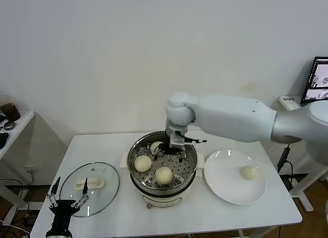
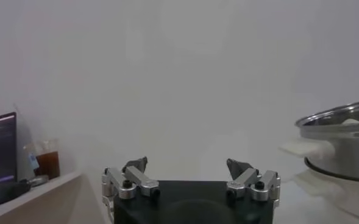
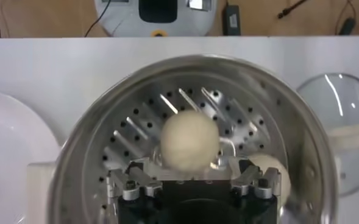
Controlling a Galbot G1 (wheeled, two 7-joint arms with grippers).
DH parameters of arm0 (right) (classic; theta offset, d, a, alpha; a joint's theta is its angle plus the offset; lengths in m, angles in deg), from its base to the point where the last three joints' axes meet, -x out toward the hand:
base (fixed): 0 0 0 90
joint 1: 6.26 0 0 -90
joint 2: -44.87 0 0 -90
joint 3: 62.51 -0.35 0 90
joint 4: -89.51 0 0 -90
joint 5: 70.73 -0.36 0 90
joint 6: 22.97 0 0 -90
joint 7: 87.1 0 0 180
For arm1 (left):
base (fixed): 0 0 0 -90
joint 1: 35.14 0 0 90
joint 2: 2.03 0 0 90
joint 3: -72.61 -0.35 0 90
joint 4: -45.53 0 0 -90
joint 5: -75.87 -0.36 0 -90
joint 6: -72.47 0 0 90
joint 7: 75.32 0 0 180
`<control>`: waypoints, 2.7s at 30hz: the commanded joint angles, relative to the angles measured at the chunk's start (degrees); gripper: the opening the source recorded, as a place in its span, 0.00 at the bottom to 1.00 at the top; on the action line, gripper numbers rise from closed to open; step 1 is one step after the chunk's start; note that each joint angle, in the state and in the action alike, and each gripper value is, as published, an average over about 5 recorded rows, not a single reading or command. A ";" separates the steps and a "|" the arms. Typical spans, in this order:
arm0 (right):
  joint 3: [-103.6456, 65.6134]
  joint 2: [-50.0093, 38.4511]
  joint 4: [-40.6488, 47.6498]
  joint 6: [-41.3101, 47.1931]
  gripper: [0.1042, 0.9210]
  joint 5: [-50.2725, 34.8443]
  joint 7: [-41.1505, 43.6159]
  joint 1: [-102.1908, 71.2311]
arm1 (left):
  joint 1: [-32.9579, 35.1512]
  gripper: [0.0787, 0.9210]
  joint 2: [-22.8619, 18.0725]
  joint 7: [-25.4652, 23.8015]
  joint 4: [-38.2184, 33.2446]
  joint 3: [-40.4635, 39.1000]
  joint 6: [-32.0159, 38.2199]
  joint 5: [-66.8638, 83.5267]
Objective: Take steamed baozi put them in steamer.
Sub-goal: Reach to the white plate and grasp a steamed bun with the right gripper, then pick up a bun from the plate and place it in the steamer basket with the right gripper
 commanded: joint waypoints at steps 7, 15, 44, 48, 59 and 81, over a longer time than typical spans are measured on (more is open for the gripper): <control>-2.00 -26.39 -7.48 35.88 0.88 -8.47 3.04 4.50 | -1.38 0.88 0.86 -0.10 1.28 -1.07 -0.04 -0.19; -9.60 -39.81 -7.61 39.11 0.88 2.49 5.44 -9.10 | -2.27 0.88 1.41 -0.12 2.21 -2.17 -0.03 -0.64; -41.26 -26.43 17.50 28.66 0.88 23.96 -2.42 -44.61 | -2.52 0.88 1.56 -0.31 2.41 -2.19 -0.47 -1.40; -41.85 -23.33 19.97 28.34 0.88 24.40 -3.48 -44.70 | -2.42 0.88 1.58 -0.29 2.52 -1.80 -0.44 -1.37; -41.62 -20.88 21.71 28.36 0.86 26.21 -4.11 -44.76 | -2.36 0.88 1.33 -0.24 2.53 -1.15 -0.42 -1.13; -24.63 -32.50 2.98 36.98 0.52 7.47 -1.79 -23.20 | -2.40 0.88 1.32 -0.35 1.69 -1.05 -0.79 -0.55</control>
